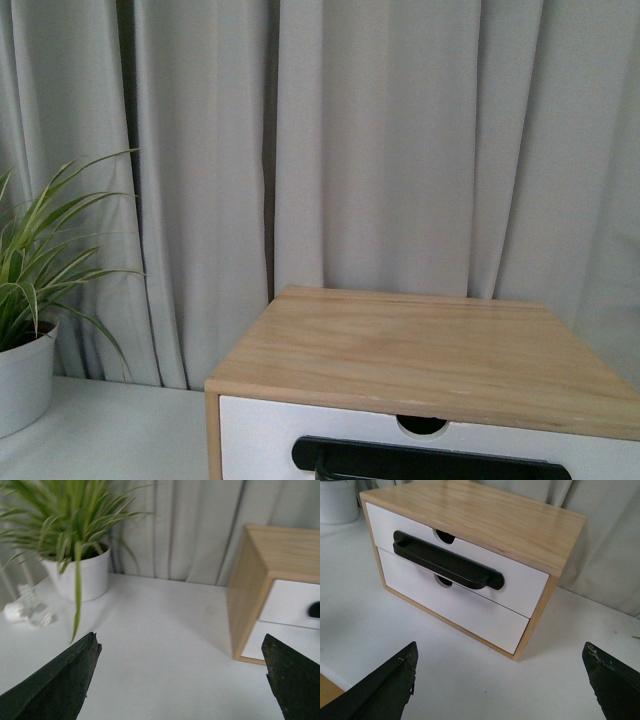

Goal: Pull drawer

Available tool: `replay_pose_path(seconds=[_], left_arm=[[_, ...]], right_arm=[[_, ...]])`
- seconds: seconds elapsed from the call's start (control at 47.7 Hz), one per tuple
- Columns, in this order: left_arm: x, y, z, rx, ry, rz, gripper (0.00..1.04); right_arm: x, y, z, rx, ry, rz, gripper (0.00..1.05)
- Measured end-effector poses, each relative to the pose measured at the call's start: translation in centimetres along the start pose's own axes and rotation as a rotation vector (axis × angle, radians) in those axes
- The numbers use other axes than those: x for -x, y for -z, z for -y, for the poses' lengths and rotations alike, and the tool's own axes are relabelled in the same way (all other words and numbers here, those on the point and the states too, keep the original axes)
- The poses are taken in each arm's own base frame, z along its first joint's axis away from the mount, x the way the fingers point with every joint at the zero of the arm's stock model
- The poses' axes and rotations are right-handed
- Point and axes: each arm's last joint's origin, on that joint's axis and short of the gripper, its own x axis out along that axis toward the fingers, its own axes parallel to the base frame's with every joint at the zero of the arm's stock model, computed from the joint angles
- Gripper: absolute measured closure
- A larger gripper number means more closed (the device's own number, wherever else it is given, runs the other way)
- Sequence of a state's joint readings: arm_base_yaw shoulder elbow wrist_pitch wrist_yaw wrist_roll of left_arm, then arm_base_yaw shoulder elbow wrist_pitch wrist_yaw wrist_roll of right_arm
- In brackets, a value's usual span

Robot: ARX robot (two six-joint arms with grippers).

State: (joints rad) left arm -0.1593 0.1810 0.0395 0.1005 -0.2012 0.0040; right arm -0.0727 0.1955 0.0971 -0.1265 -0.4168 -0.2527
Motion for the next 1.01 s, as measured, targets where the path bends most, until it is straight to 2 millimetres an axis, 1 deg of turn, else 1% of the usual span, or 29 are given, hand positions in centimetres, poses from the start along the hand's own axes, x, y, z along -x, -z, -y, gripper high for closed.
replay_pose_path(seconds=[0.084, 0.126, 0.21, 0.293, 0.398, 0.524, 0.754, 0.838, 1.006], left_arm=[[-0.5, -1.2, 0.6, -0.073, 0.111, 0.027, 0.06], [-1.0, -1.9, 1.0, -0.135, 0.199, 0.029, 0.06], [-2.3, -2.3, 2.1, -0.286, 0.448, 0.012, 0.06], [-3.7, -2.8, 3.2, -0.376, 0.648, 0.018, 0.06], [-5.7, -3.7, 4.7, -0.504, 0.771, 0.005, 0.06], [-7.2, -3.4, 6.5, -0.607, 0.893, -0.018, 0.06], [-9.0, -3.4, 9.5, -0.681, 1.012, -0.015, 0.06], [-10.1, -3.5, 10.9, -0.708, 1.048, -0.022, 0.06], [-11.7, -3.3, 12.1, -0.742, 1.076, -0.051, 0.06]], right_arm=[[-0.4, -0.7, 0.2, 0.065, -0.031, -0.027, 0.09], [-0.8, -1.0, 0.4, 0.107, -0.062, -0.052, 0.09], [-1.6, -2.0, 0.9, 0.184, -0.127, -0.084, 0.09], [-2.4, -3.0, 1.4, 0.246, -0.193, -0.113, 0.09], [-3.1, -3.8, 1.8, 0.329, -0.247, -0.12, 0.09], [-3.8, -4.1, 2.2, 0.405, -0.274, -0.132, 0.09], [-5.5, -3.6, 2.5, 0.488, -0.309, -0.178, 0.09], [-6.5, -3.4, 2.3, 0.535, -0.33, -0.186, 0.09], [-7.6, -3.3, 1.9, 0.592, -0.34, -0.193, 0.09]])
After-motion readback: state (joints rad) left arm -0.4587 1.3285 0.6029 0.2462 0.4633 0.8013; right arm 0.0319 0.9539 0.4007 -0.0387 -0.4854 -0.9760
